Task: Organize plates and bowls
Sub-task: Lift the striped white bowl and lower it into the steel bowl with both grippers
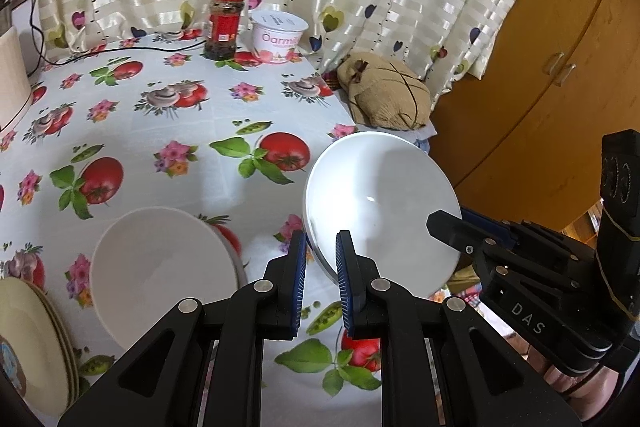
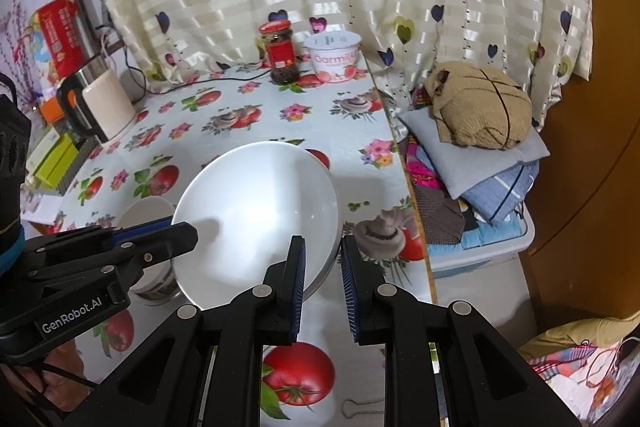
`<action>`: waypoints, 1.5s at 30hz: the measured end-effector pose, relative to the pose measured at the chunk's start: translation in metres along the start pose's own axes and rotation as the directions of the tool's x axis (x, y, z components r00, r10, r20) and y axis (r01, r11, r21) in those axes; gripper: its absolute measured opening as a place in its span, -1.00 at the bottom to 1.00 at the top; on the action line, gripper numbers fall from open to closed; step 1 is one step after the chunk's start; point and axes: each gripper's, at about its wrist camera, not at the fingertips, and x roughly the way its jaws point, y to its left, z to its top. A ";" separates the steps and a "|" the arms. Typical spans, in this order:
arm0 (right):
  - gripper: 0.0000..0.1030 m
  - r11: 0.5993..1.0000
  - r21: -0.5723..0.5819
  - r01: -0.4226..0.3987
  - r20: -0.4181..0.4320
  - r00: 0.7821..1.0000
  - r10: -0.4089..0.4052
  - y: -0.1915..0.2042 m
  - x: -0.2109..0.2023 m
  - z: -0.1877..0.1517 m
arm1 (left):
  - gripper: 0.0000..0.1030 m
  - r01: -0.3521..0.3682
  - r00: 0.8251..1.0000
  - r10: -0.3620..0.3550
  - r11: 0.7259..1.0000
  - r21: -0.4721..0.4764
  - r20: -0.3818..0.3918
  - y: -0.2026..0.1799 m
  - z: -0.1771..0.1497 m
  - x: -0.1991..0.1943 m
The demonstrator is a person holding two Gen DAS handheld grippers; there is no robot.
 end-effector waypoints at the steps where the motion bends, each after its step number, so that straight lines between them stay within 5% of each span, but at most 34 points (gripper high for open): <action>1: -0.65 1.000 -0.002 -0.002 0.000 1.000 0.002 0.002 0.000 0.000 | -0.69 -0.002 1.000 0.002 1.000 -0.003 0.003 0.002 0.000 -0.002; 25: -0.65 0.991 -0.109 -0.082 -0.018 0.997 0.080 0.069 0.009 0.013 | -0.69 -0.072 0.995 0.079 0.992 -0.105 0.058 0.060 -0.013 -0.043; 45: -0.65 0.969 -0.178 -0.169 -0.089 0.984 0.155 0.117 0.035 0.013 | -0.69 -0.153 0.986 0.161 0.971 -0.185 0.031 0.103 -0.029 -0.054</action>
